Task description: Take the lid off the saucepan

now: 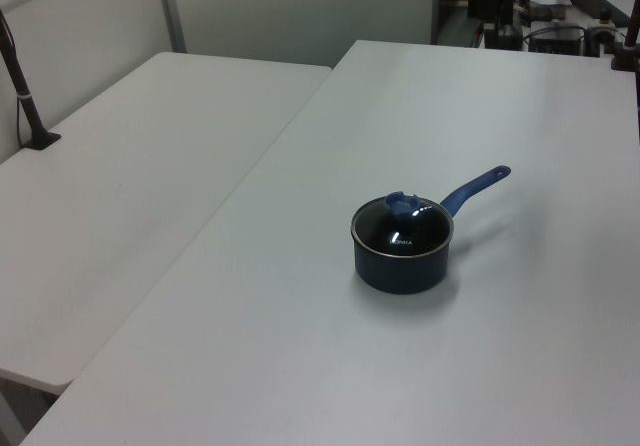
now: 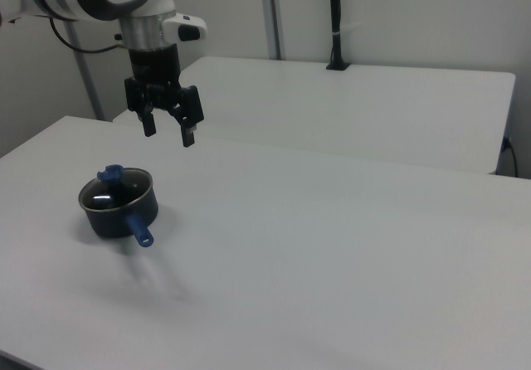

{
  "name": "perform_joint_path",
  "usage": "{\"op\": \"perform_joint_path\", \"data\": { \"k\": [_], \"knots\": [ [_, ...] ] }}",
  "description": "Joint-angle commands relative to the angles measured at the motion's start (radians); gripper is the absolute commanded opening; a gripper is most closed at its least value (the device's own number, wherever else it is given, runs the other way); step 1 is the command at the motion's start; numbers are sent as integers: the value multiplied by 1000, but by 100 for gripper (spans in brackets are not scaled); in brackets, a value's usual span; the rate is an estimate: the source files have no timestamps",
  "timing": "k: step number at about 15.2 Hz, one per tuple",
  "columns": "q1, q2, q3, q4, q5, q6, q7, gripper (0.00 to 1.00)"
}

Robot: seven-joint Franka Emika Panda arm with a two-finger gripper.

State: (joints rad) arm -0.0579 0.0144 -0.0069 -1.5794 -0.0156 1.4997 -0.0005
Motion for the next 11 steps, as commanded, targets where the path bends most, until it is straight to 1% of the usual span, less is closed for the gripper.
{"op": "perform_joint_path", "data": {
  "k": [1, 4, 7, 11],
  "knots": [
    [41, 9, -7, -18, 2, 46, -9, 100],
    [78, 44, -15, -22, 2, 105, 19, 100],
    [98, 82, -15, -19, 3, 178, 33, 100],
    [216, 114, -28, -13, 9, 209, 57, 100]
  ]
}}
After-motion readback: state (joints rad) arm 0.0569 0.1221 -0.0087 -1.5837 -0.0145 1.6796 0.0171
